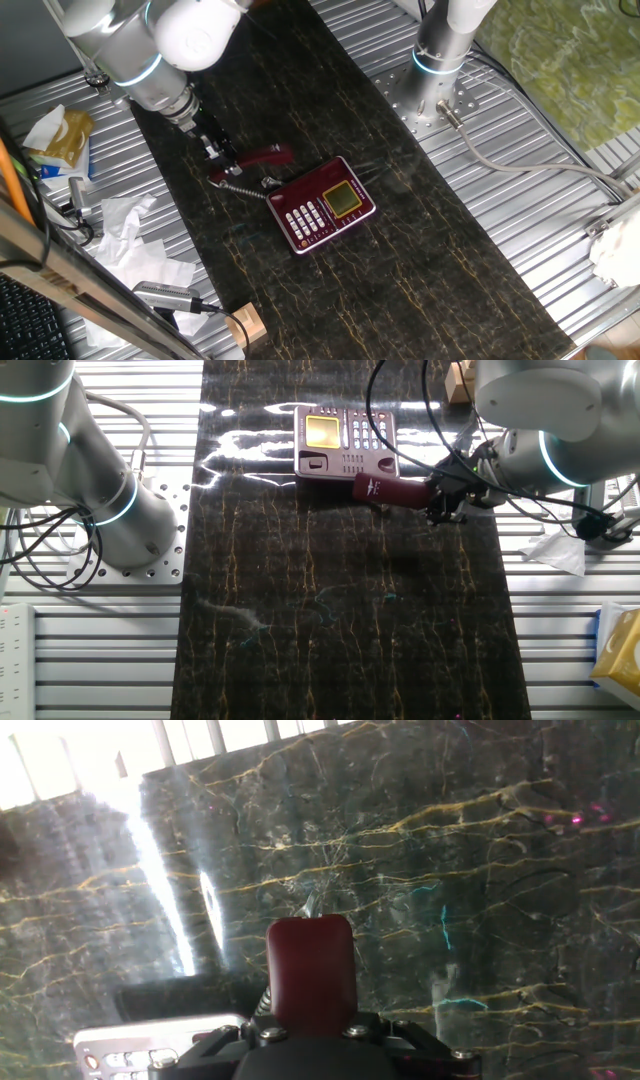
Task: Place the handset of the telephone on the corresponding phone cradle
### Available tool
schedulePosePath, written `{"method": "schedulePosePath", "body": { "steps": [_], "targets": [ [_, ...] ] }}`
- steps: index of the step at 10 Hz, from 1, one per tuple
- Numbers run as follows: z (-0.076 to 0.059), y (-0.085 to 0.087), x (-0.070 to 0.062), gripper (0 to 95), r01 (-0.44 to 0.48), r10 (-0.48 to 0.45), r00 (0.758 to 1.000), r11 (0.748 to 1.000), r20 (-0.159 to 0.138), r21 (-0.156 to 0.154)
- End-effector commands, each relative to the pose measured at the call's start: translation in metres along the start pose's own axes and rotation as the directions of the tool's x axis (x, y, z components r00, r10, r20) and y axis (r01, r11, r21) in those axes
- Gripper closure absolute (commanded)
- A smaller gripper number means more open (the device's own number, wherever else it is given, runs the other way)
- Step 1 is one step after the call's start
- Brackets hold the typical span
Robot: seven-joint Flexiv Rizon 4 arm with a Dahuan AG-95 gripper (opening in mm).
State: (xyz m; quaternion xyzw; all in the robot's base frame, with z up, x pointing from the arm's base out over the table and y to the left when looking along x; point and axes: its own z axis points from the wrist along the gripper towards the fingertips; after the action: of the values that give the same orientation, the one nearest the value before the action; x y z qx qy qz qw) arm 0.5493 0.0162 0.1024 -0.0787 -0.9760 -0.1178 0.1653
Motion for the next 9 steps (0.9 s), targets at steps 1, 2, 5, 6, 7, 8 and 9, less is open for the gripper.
{"method": "schedulePosePath", "body": {
  "steps": [1, 2, 5, 6, 7, 8, 9],
  "targets": [
    [0.0006, -0.0002, 0.0002, 95.0, 0.04, -0.043, 0.998, 0.996, 0.042, 0.076],
    [0.0006, -0.0002, 0.0002, 95.0, 0.068, -0.074, 0.995, 0.993, 0.059, 0.098],
    [0.0006, -0.0002, 0.0002, 95.0, 0.171, -0.18, 0.981, 0.979, 0.069, 0.113],
    [0.0006, -0.0002, 0.0002, 95.0, 0.192, -0.202, 0.976, 0.975, 0.078, 0.115],
    [0.0006, -0.0002, 0.0002, 95.0, 0.221, -0.231, 0.969, 0.968, 0.083, 0.12],
    [0.0006, -0.0002, 0.0002, 95.0, 0.246, -0.257, 0.963, 0.962, 0.085, 0.121],
    [0.0006, -0.0002, 0.0002, 95.0, 0.27, -0.282, 0.956, 0.955, 0.086, 0.121]
  ]
}}
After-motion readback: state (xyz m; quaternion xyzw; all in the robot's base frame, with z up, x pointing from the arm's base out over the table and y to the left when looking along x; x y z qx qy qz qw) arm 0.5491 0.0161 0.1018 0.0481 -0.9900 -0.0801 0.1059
